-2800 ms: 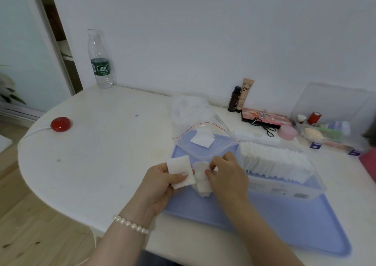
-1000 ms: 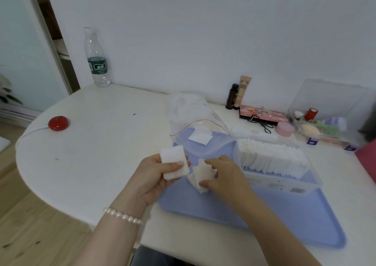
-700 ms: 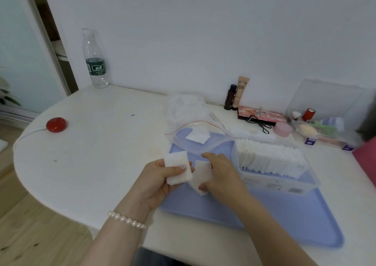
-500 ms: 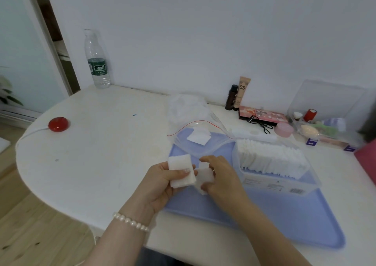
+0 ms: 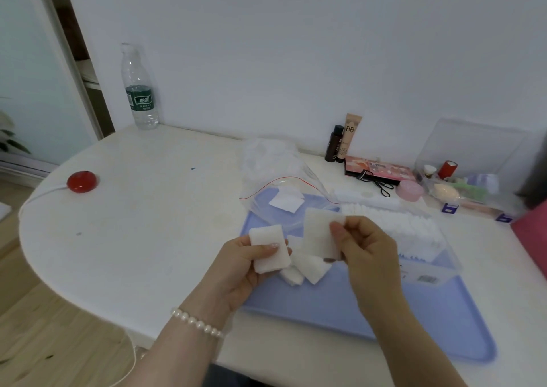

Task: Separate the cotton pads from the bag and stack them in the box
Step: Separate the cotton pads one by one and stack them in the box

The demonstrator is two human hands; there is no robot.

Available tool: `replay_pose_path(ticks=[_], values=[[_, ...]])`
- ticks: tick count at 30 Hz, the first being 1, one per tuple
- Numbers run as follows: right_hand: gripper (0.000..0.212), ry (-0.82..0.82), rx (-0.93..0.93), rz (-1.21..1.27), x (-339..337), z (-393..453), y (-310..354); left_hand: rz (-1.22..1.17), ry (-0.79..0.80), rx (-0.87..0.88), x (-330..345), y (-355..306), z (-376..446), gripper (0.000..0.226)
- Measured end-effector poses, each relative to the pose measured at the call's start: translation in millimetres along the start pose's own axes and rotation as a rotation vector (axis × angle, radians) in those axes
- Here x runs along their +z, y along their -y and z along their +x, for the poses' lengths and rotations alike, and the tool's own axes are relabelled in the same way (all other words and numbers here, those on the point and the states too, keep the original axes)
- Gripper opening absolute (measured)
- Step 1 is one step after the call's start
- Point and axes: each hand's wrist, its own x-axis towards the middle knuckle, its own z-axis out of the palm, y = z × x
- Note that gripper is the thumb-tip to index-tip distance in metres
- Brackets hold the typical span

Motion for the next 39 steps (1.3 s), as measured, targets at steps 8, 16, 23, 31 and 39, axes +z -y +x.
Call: replay_pose_path(ticks=[8, 16, 23, 31, 39], values=[[0.009, 0.217, 0.235, 0.139, 12, -8, 0, 0.129, 0.181, -0.016, 19, 4, -10, 0.037], [0.012, 0.206, 0.105, -0.044, 16, -13, -4, 0.029, 0.236, -0.065, 19, 5, -9, 0.059], [0.012, 0.219, 0.046, -0.175, 17, -12, -7, 0.112, 0.229, 0.004, 17, 7, -13, 0.047], [0.016, 0.034, -0.163, -0.511, 5, -9, -31, -0.001, 0.000, 0.078, -6, -8, -1, 0.025], [0.021, 0.249, -0.296, -1.060, 4, -11, -61, -0.050, -0.040, 0.064, -12, -17, -1, 0.015]])
